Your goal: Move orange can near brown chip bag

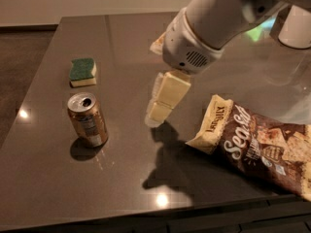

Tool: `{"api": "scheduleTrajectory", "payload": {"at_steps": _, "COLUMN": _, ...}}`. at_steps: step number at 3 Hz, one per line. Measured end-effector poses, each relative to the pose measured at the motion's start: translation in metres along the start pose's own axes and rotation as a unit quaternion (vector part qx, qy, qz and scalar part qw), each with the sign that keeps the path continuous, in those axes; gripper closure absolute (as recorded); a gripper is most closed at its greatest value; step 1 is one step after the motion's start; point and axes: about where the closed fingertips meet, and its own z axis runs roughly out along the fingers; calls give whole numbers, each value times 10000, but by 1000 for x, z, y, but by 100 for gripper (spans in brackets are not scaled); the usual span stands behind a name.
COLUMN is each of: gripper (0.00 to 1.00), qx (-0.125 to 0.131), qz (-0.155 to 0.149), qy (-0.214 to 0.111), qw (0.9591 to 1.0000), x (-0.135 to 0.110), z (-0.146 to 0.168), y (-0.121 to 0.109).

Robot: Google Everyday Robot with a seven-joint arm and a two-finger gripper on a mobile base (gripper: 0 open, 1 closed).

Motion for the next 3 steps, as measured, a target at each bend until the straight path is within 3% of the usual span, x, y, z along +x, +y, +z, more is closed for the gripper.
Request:
{"api": "scheduleTrajectory", "payload": {"at_steps": 1, "gripper": 0, "qx": -98, "qz": -113, "qy": -272, "qw": 9995, "x": -26, "z": 26, "y": -2}}
{"api": "scheduleTrajectory", "payload": {"at_steps": 3, "gripper": 0, "qx": -276, "qz": -161, "qy": -592, "qw": 9977, "x": -47, "z": 59, "y": -2}}
